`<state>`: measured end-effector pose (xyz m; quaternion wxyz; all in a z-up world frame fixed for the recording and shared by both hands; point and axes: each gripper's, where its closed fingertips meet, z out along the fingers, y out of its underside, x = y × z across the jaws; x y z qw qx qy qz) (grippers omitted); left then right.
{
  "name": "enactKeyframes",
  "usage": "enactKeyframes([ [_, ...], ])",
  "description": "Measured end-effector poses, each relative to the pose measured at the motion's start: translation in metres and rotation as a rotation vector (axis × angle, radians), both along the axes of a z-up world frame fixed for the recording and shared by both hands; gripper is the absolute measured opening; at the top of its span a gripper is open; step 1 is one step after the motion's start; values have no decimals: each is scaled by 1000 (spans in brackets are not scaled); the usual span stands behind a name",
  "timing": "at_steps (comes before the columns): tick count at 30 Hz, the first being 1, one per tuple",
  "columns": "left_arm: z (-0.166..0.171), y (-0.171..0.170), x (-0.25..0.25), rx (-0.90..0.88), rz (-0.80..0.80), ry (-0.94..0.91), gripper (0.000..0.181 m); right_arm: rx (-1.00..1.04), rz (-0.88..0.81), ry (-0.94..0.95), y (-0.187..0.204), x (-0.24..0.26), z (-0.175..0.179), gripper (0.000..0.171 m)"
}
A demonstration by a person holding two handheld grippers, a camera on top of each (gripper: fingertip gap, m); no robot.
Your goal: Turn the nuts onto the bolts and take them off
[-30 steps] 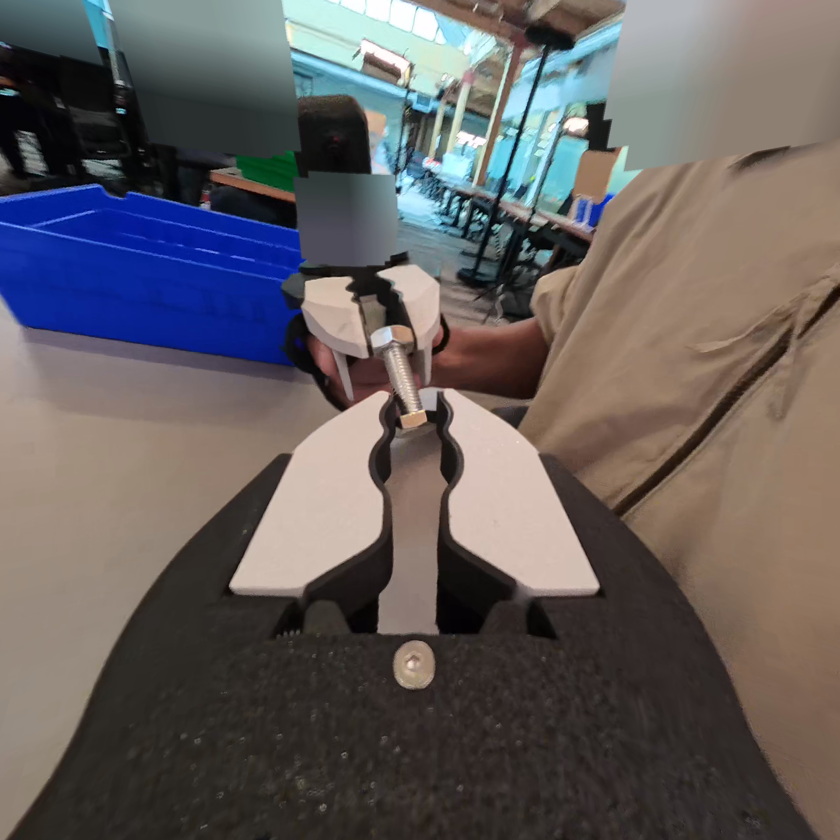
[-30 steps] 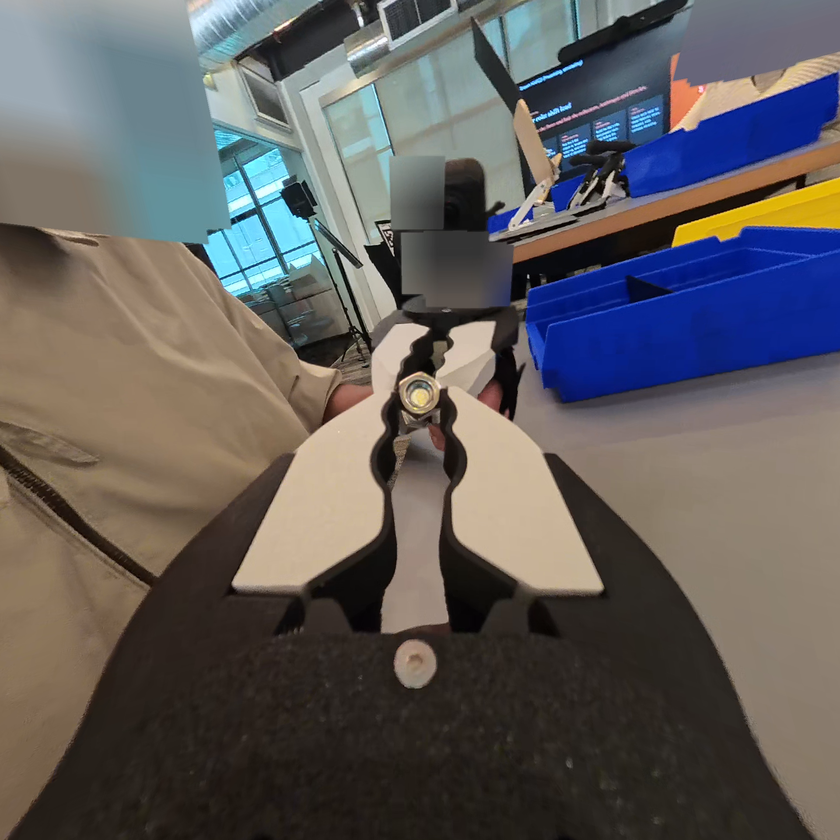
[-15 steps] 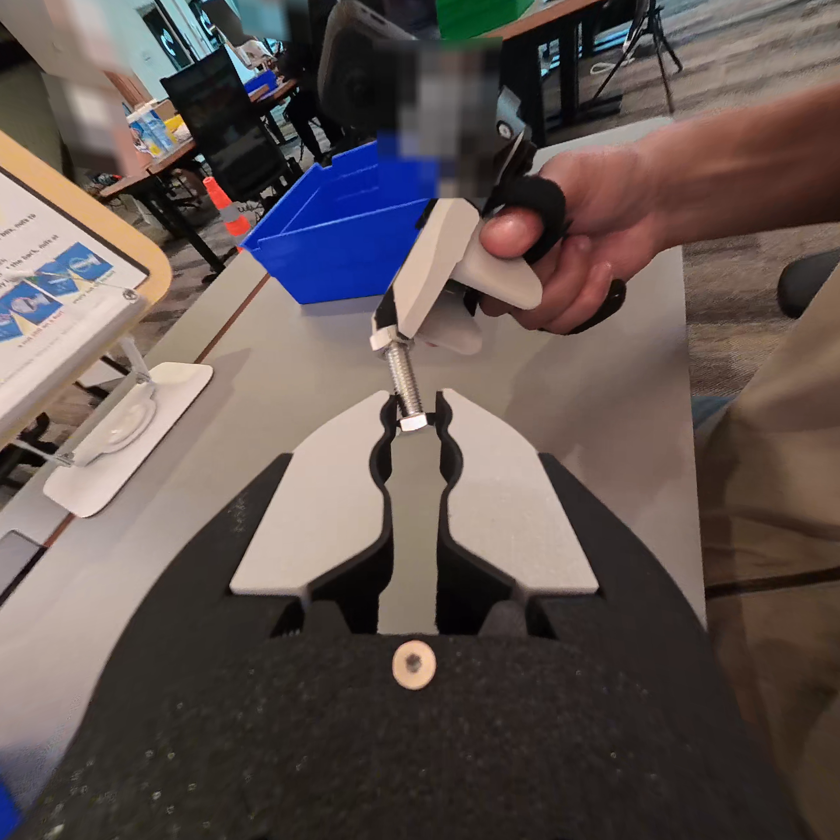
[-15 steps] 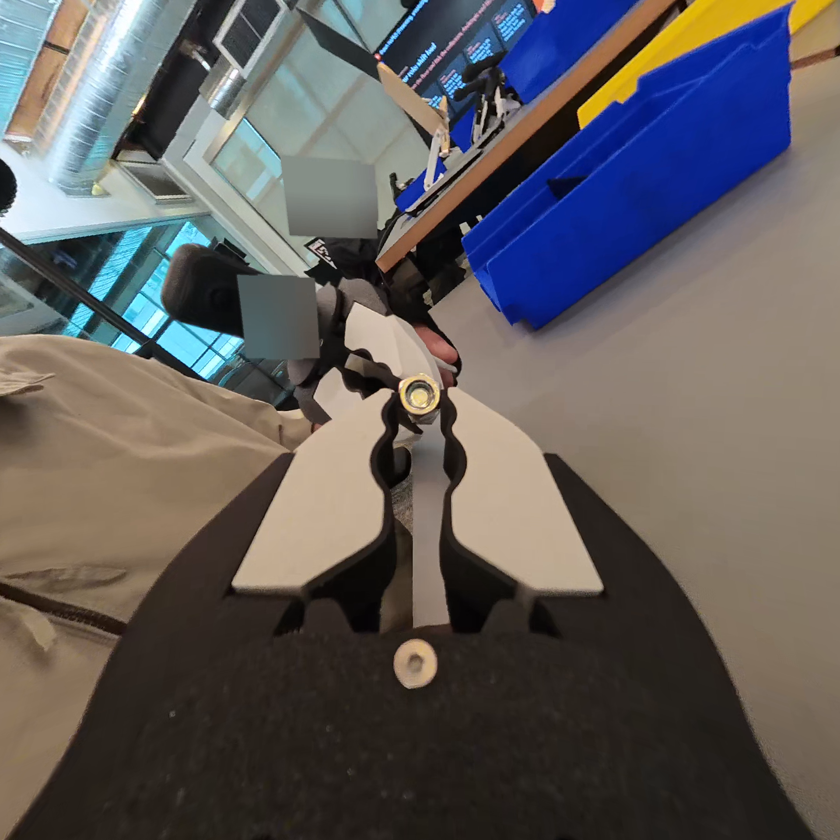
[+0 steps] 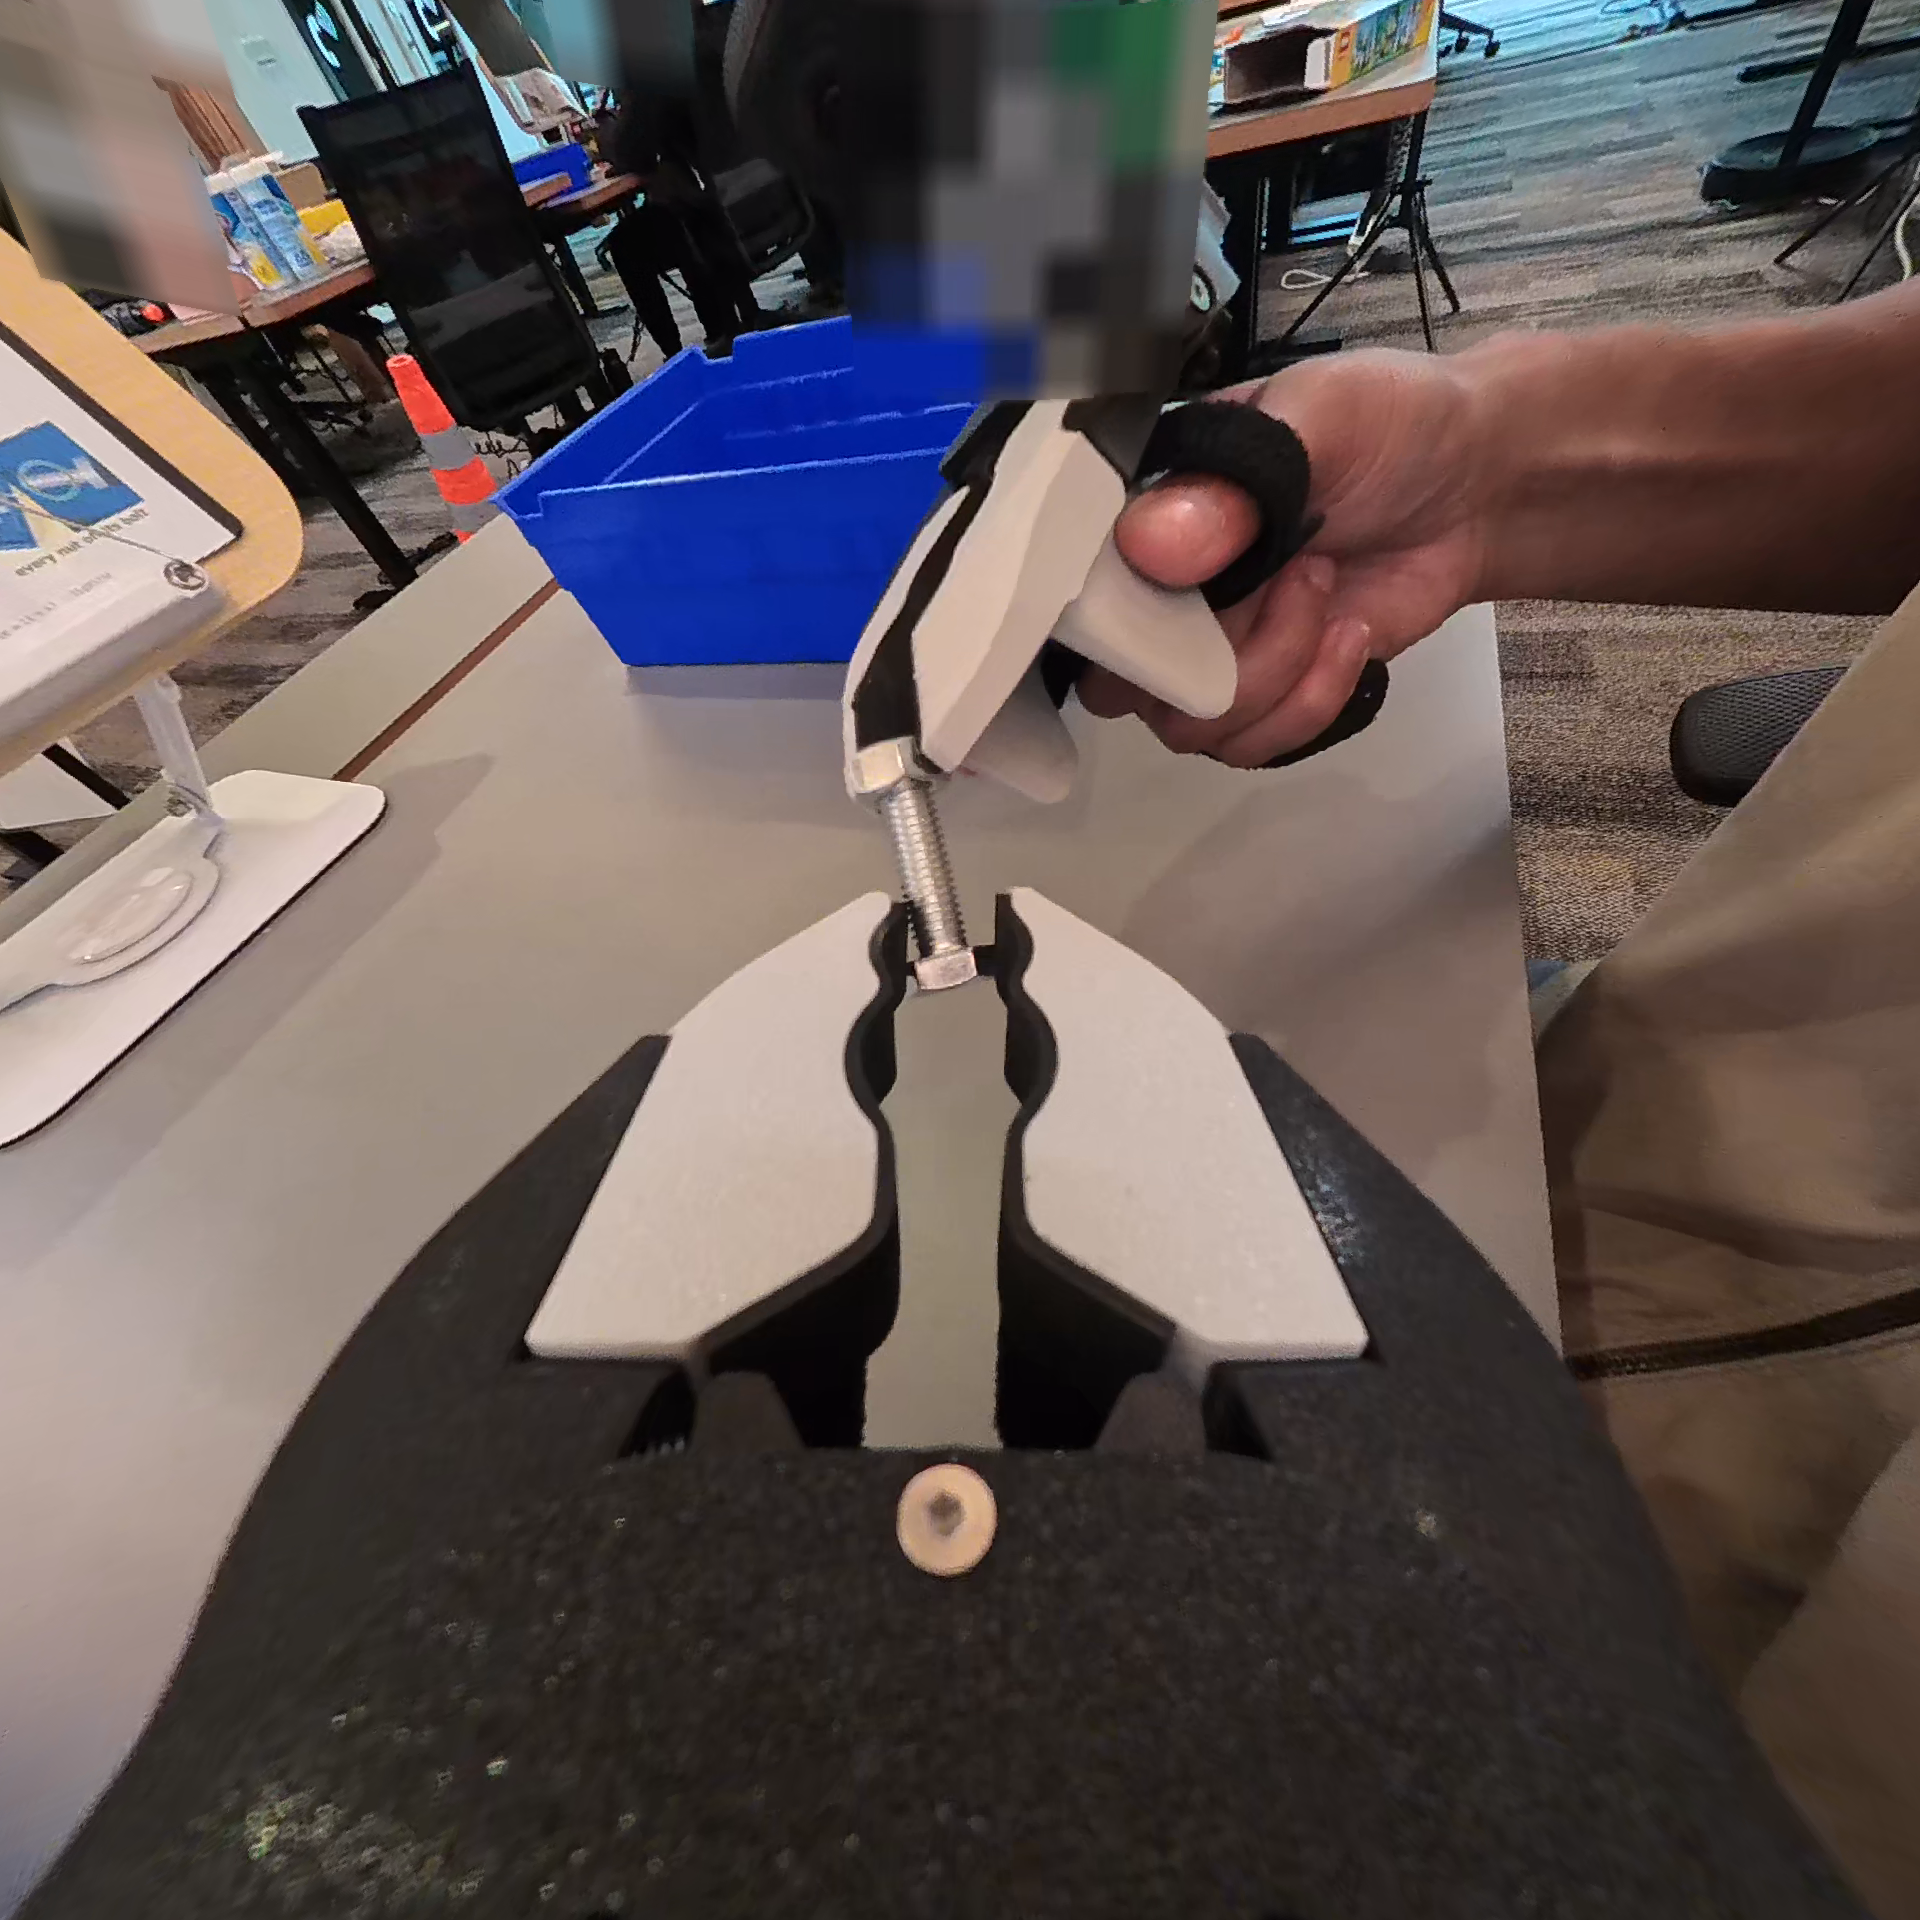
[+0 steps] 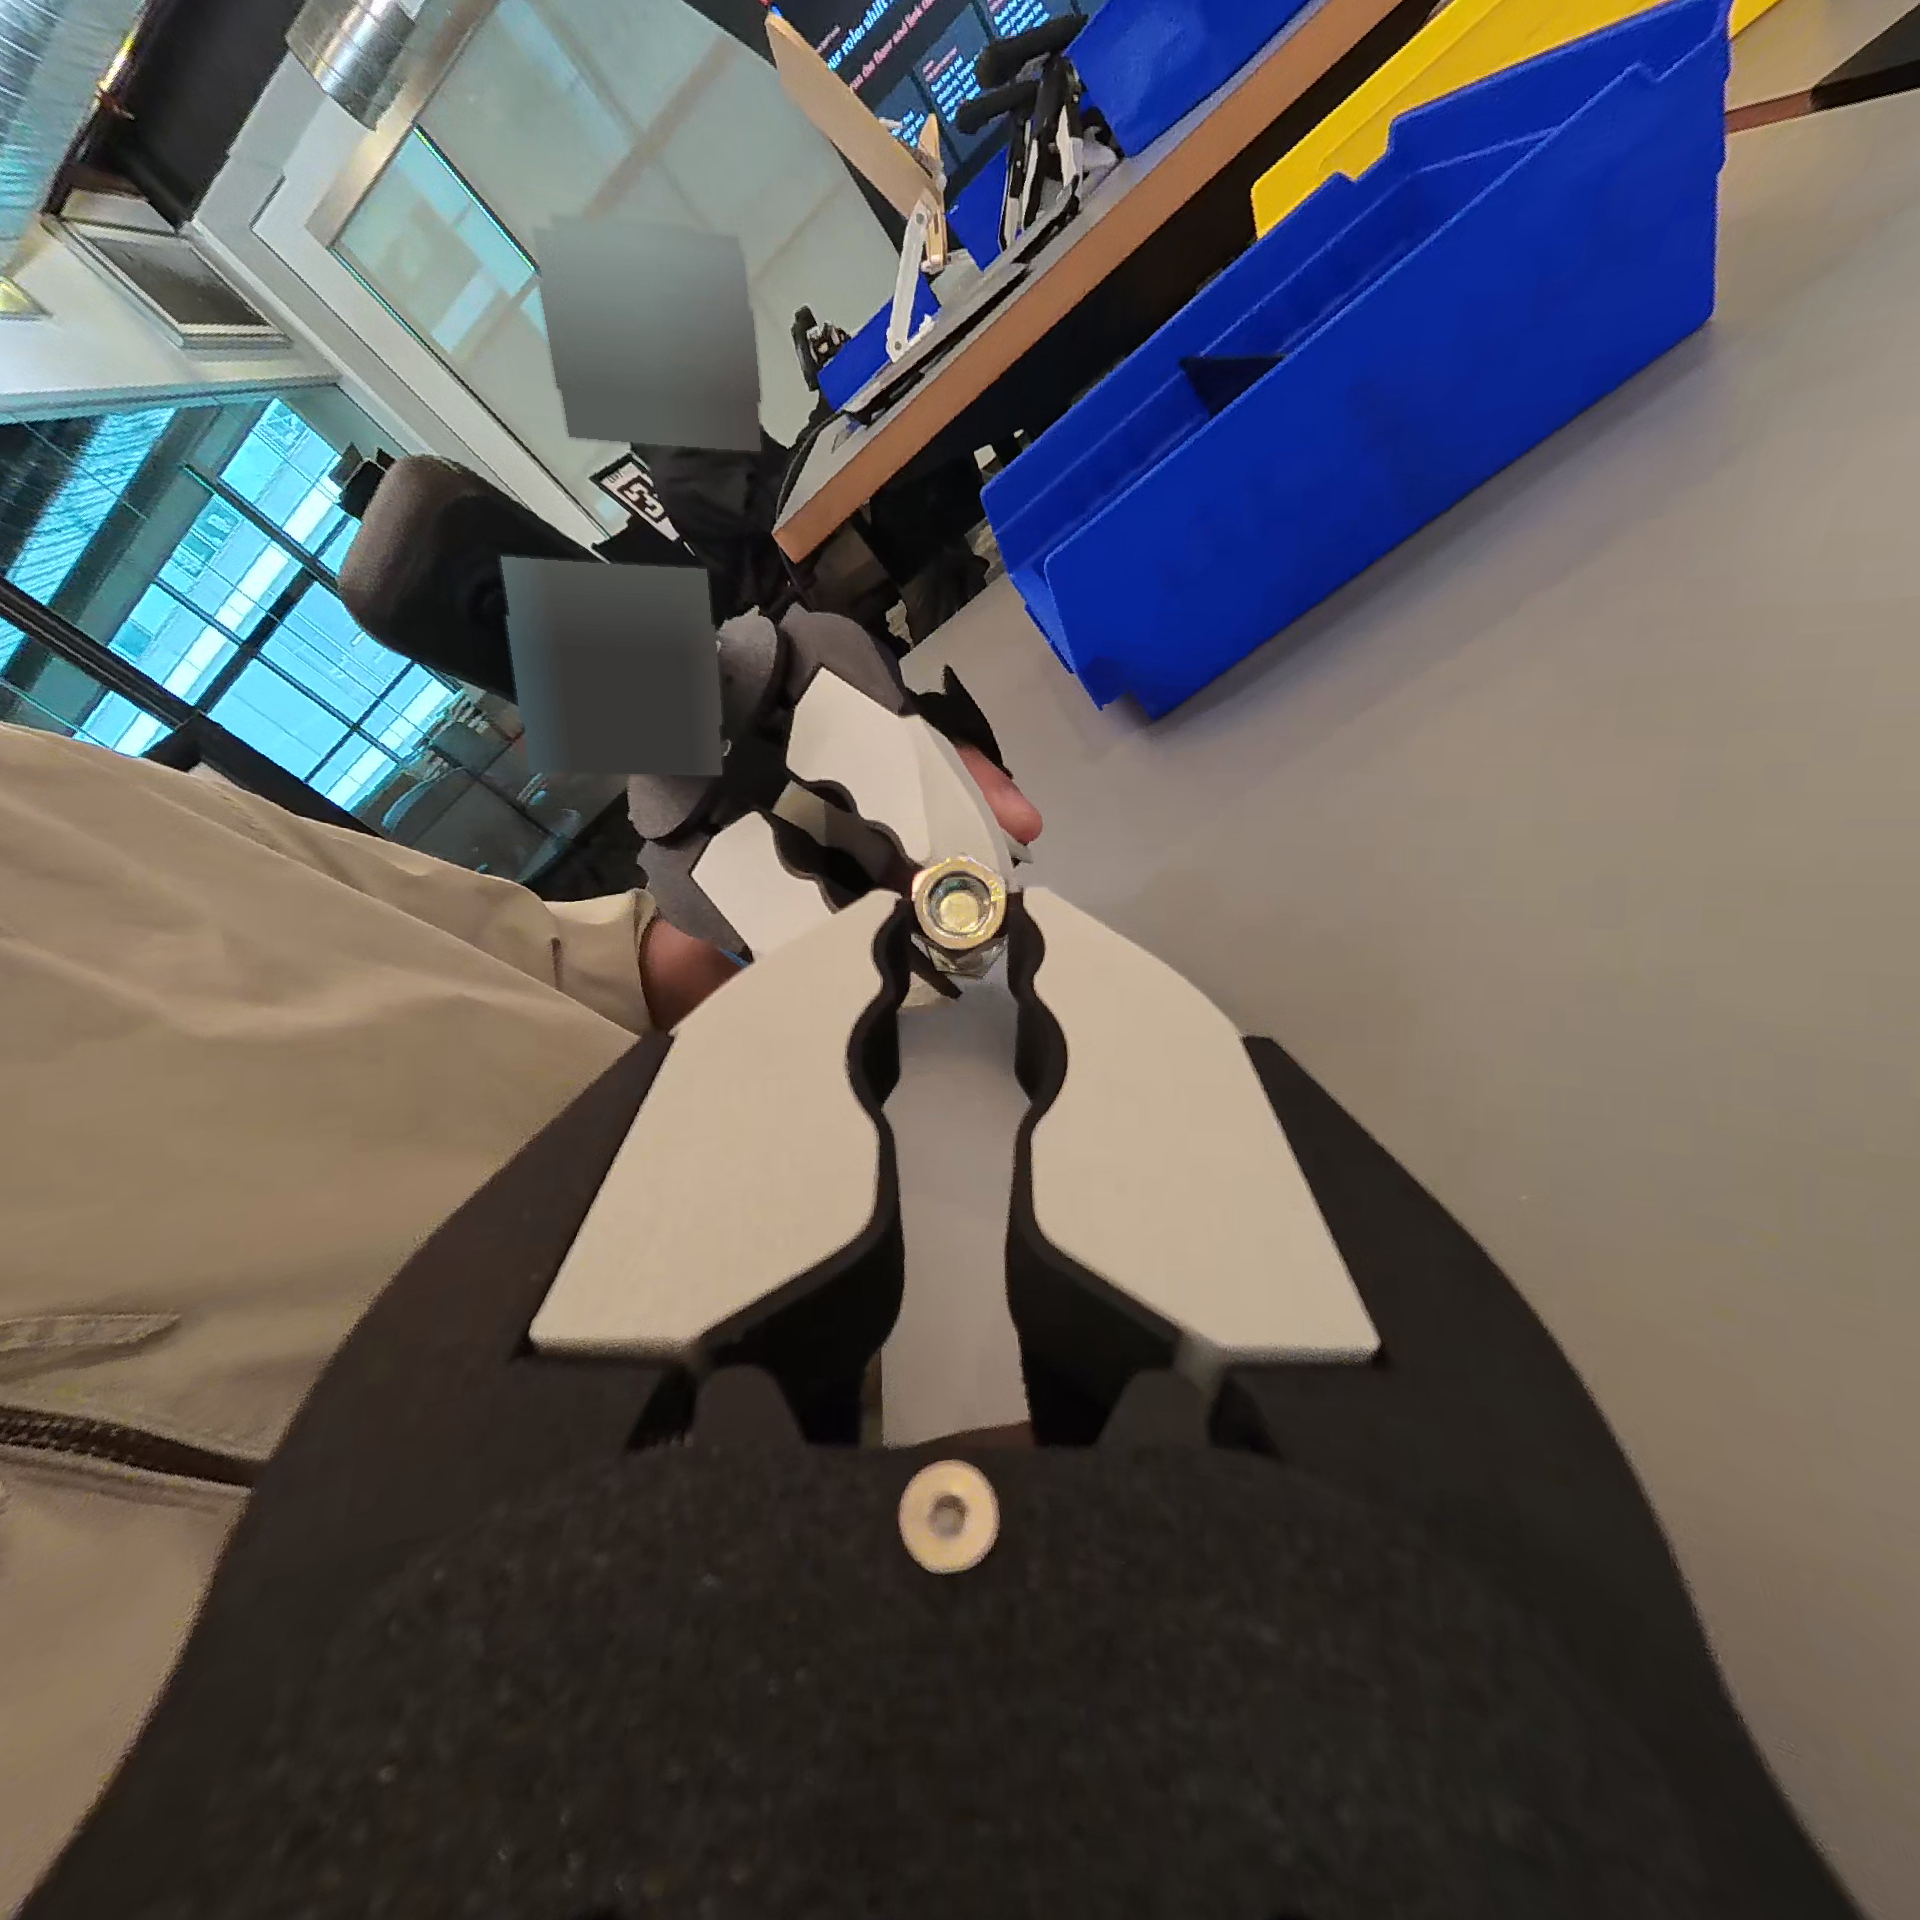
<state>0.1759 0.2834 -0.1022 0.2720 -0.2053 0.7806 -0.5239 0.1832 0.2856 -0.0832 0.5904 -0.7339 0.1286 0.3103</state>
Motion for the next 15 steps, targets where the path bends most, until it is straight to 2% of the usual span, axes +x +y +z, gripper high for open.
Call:
enactKeyframes([
  [8,-7,1,2,79,23,-28,16,-53,-1,34,0,2,-6,19],
  [15,-9,2,3,42,15,0,15,-57,6,21,1,1,-8,22],
])
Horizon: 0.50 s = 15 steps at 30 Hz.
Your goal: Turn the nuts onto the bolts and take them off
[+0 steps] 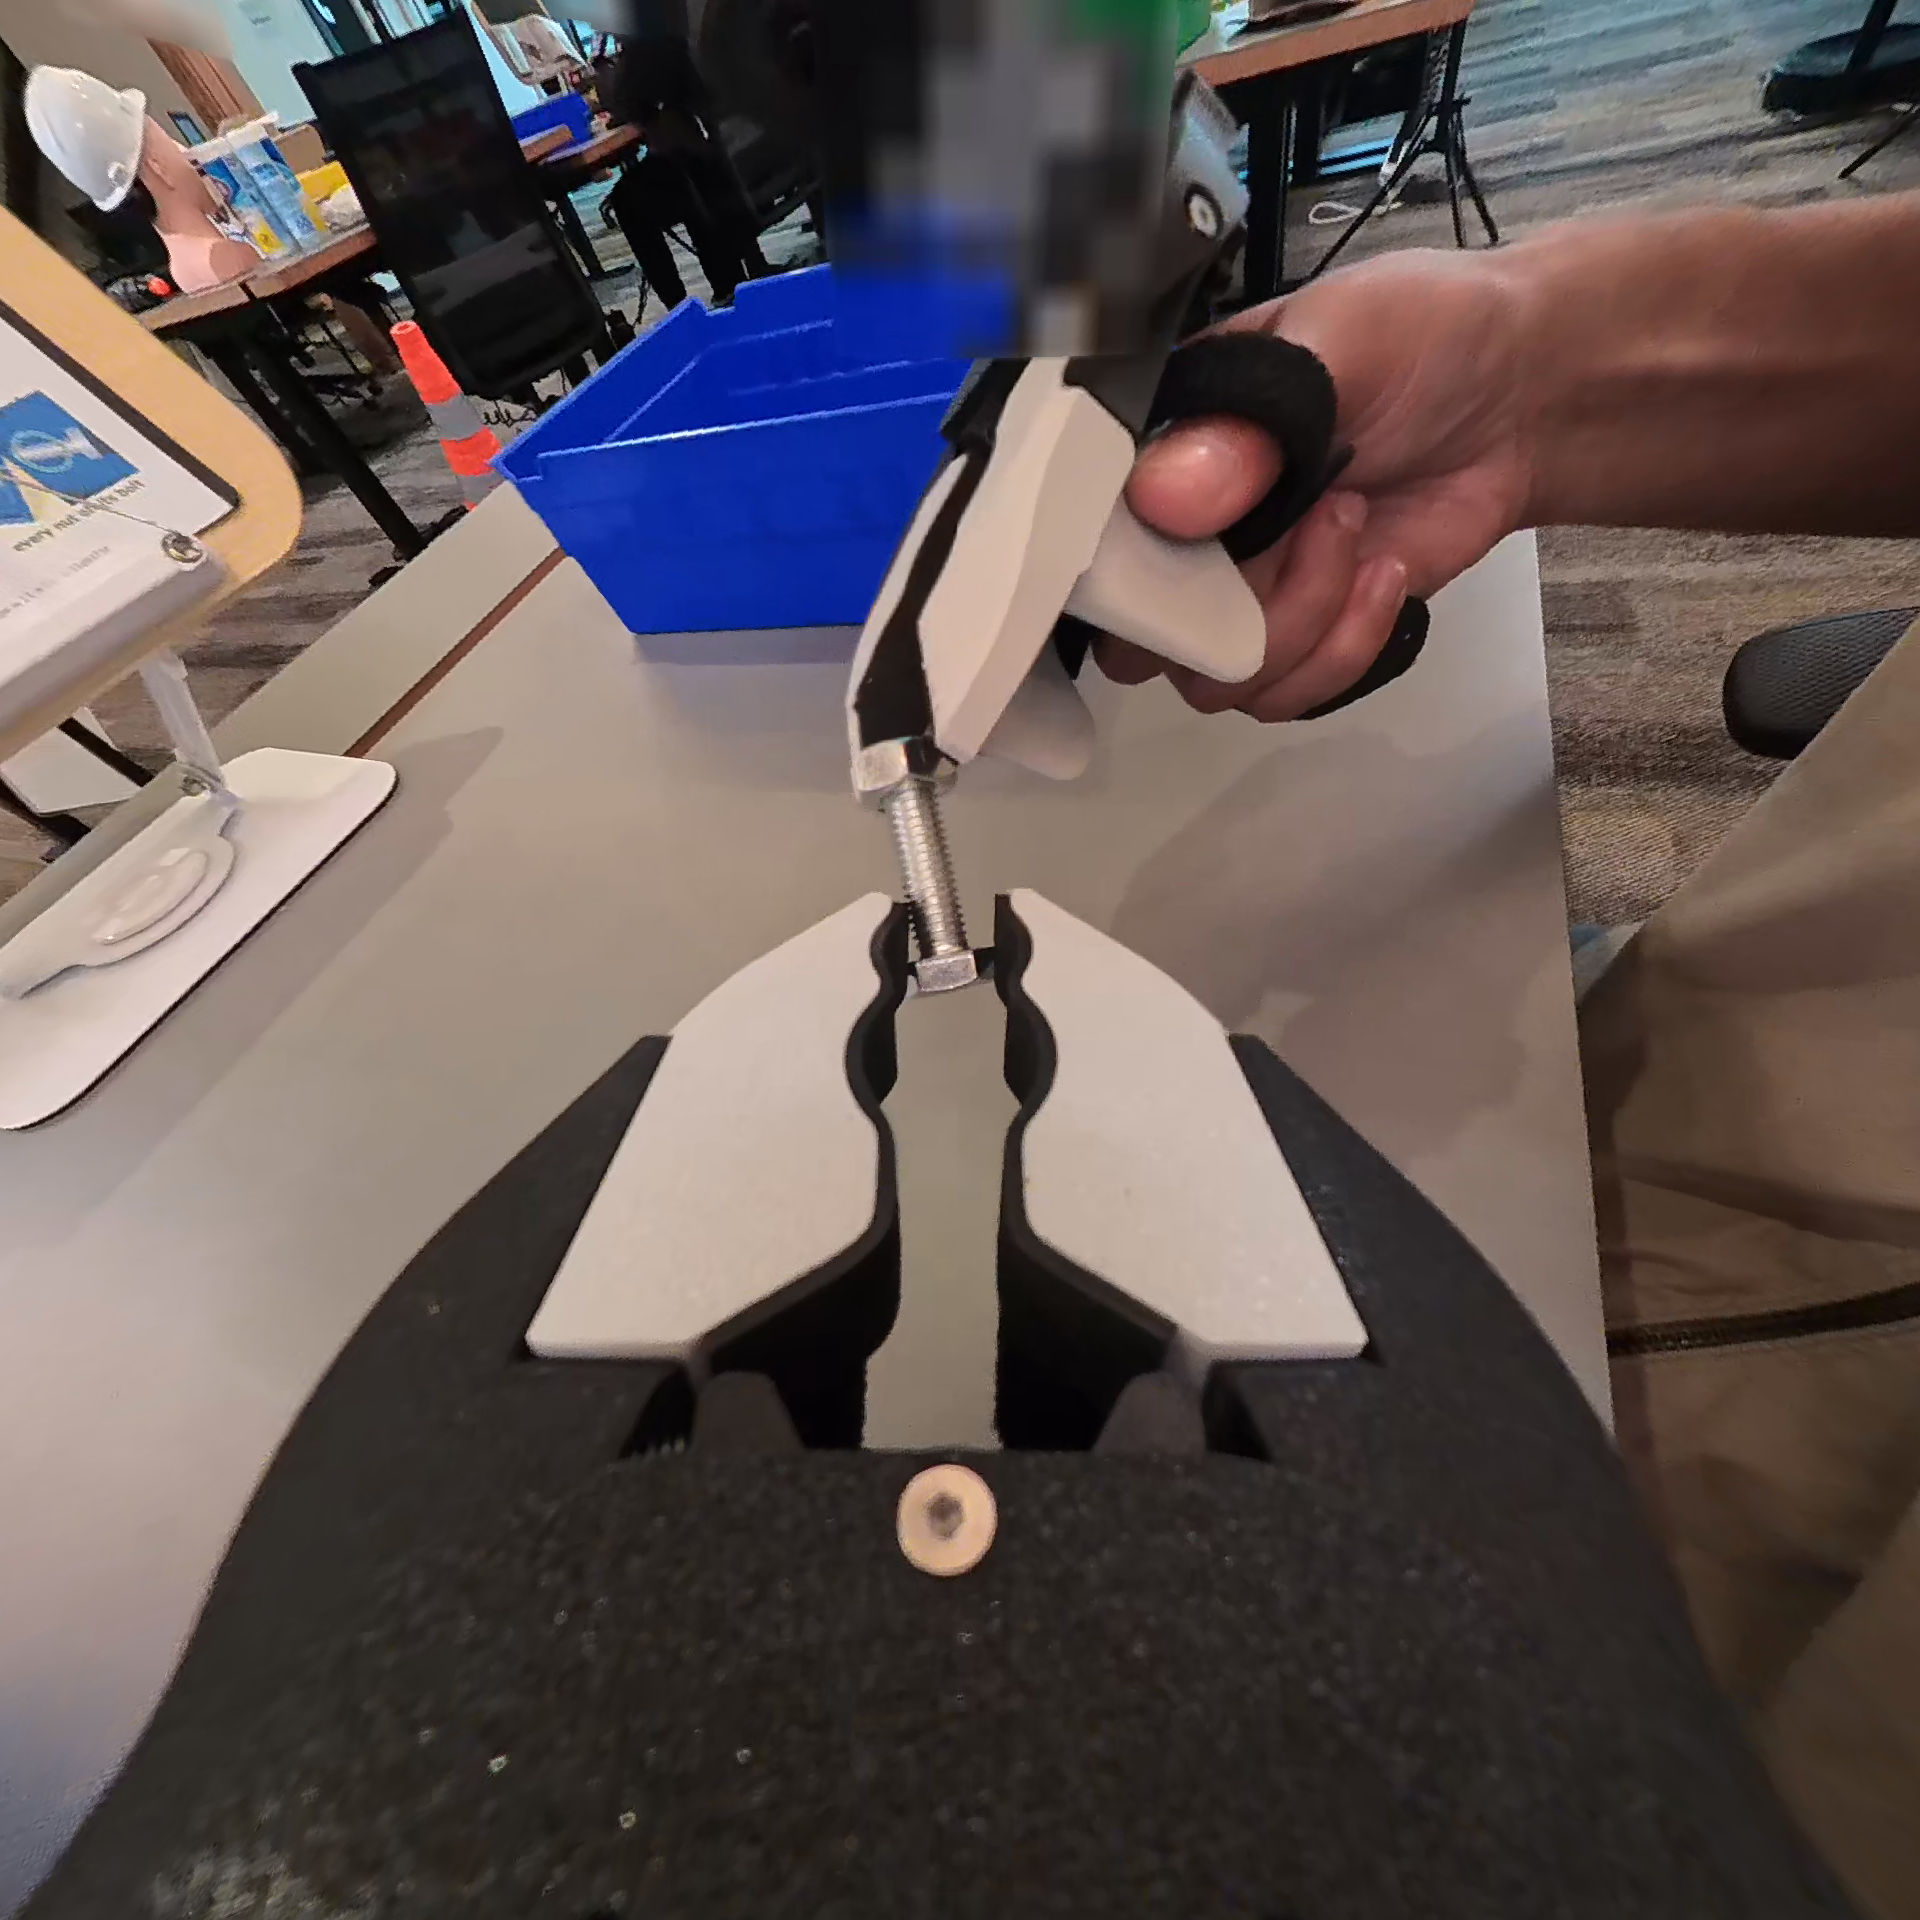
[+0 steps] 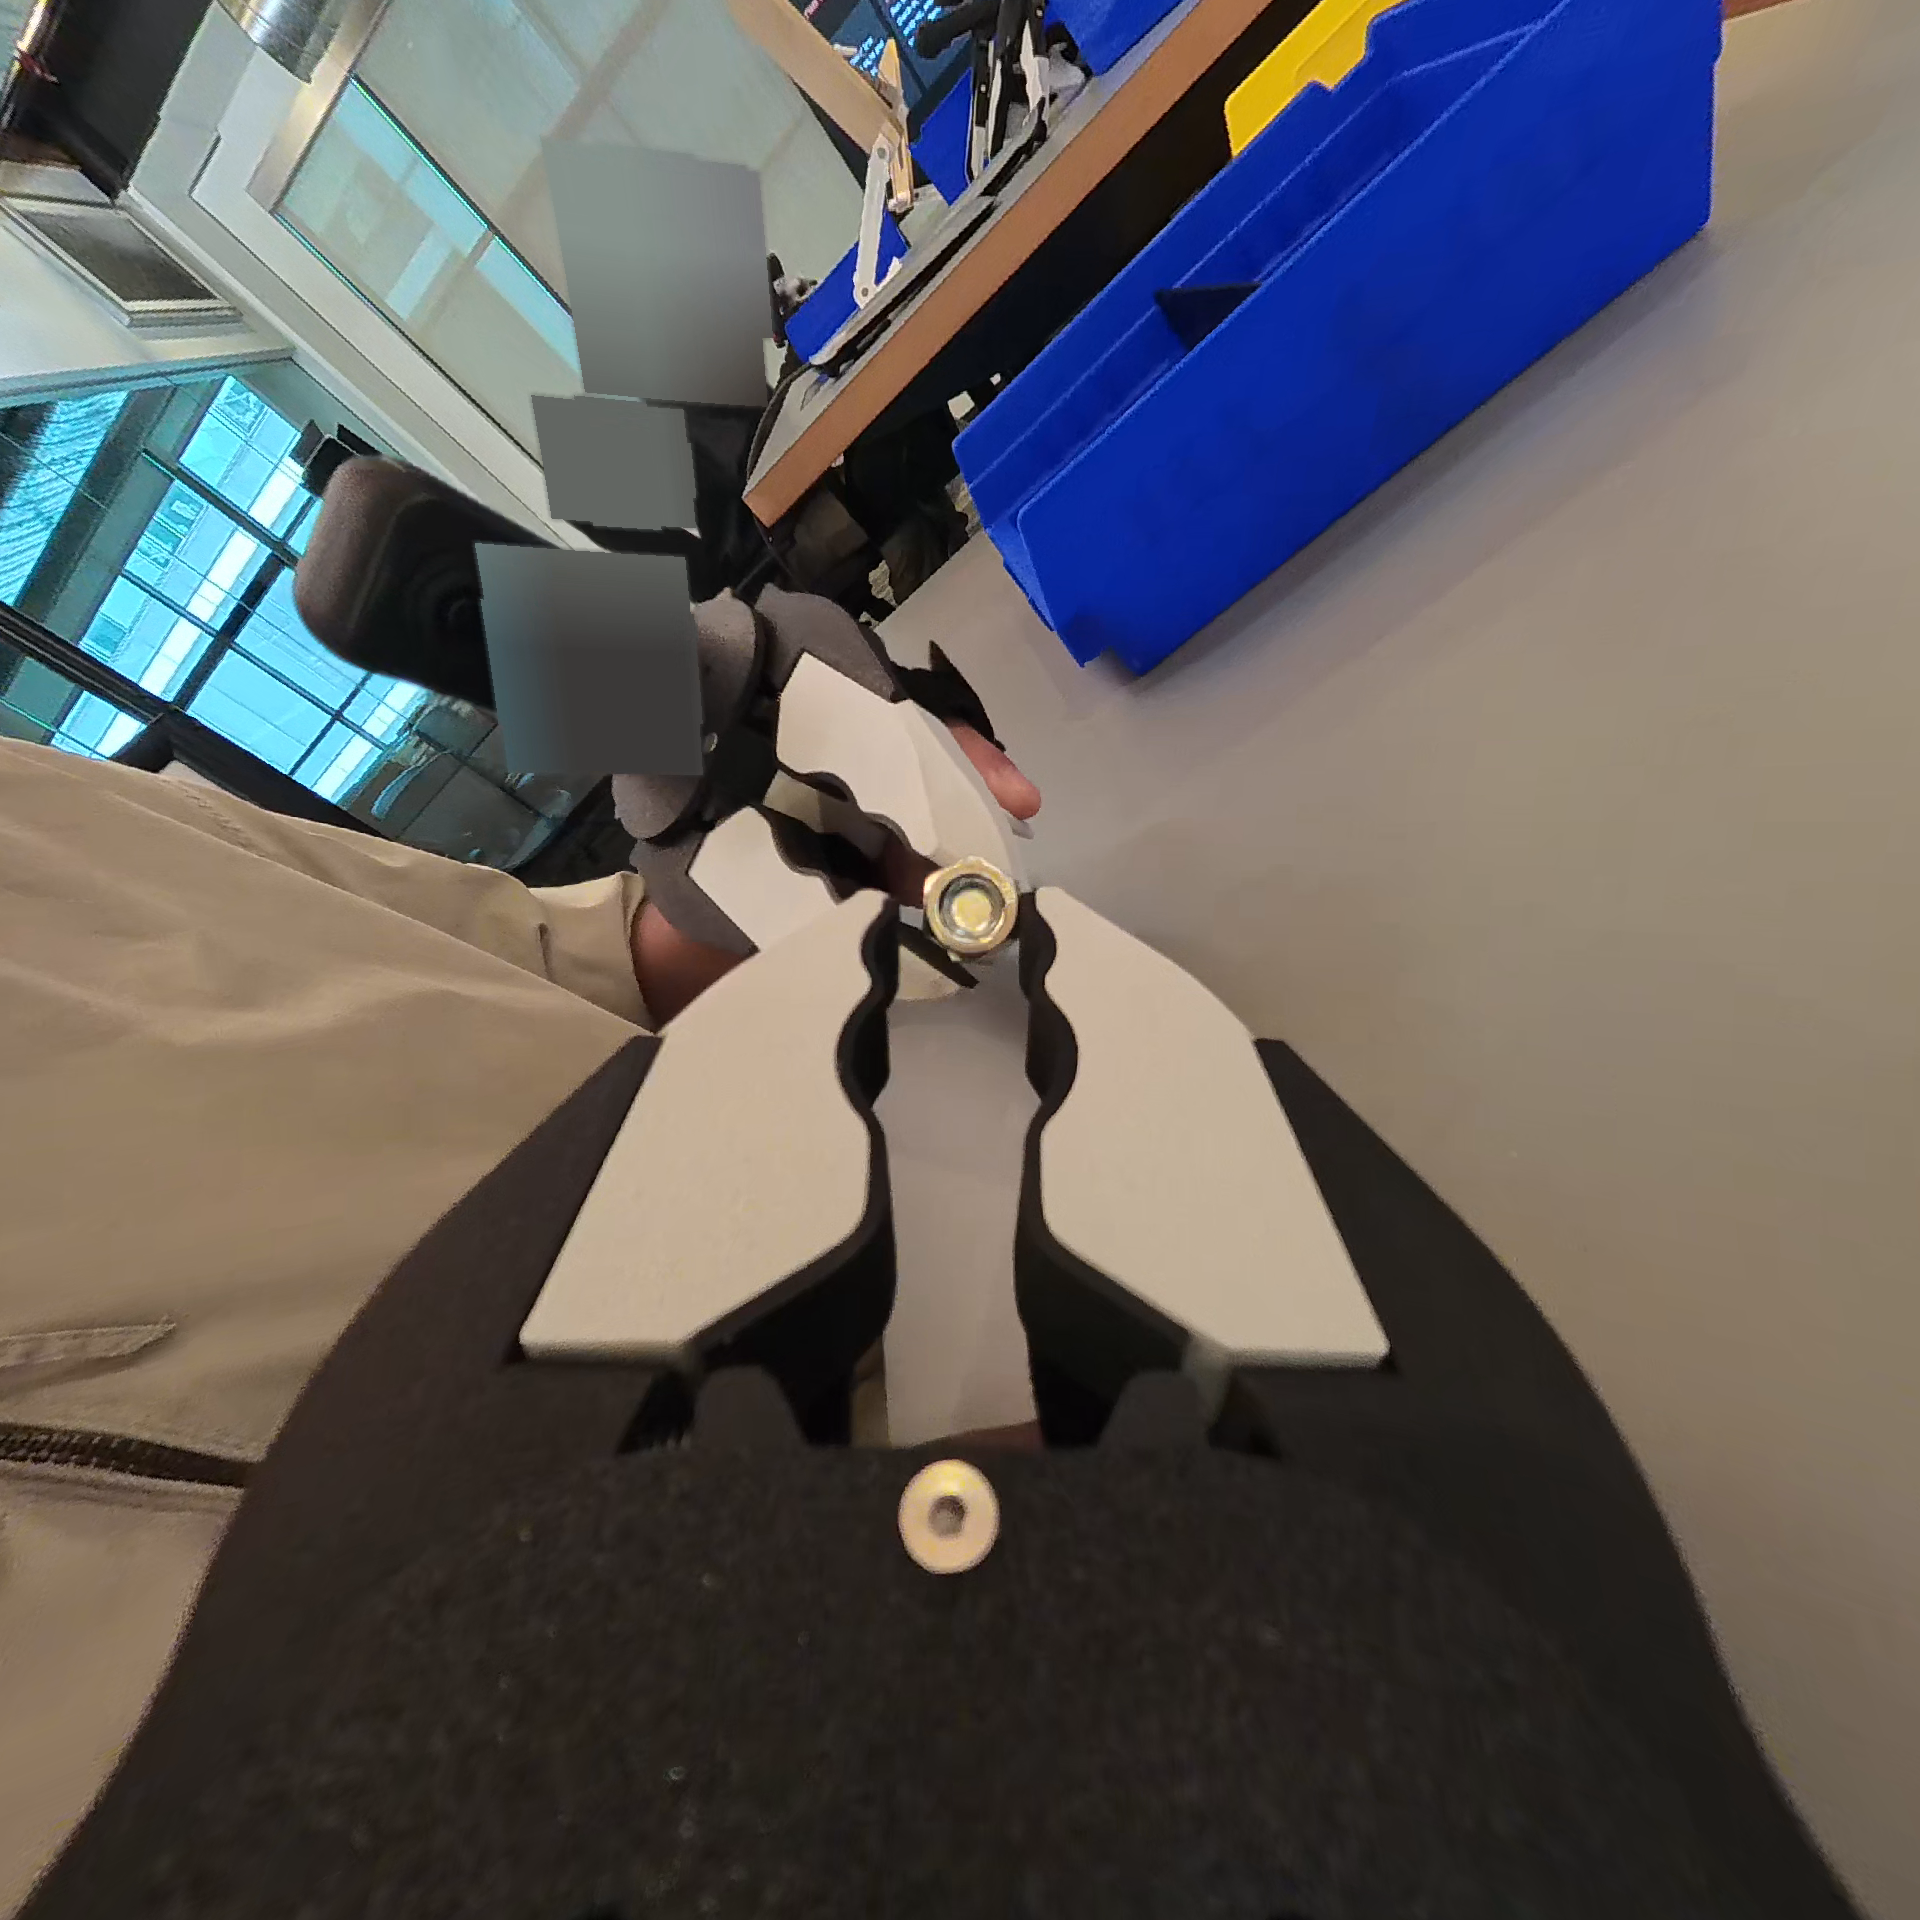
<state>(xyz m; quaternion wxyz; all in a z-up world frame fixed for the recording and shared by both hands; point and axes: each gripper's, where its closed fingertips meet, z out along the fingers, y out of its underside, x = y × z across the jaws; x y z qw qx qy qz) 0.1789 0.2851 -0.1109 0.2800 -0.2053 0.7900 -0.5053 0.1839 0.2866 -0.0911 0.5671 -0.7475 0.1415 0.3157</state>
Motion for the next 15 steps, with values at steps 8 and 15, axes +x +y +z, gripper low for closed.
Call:
enactKeyframes([
  [8,-2,2,0,-12,-3,11,10,-13,12,-20,1,-2,-2,23],
  [15,-6,1,2,-23,-4,23,9,-17,8,-27,2,0,-6,18],
])
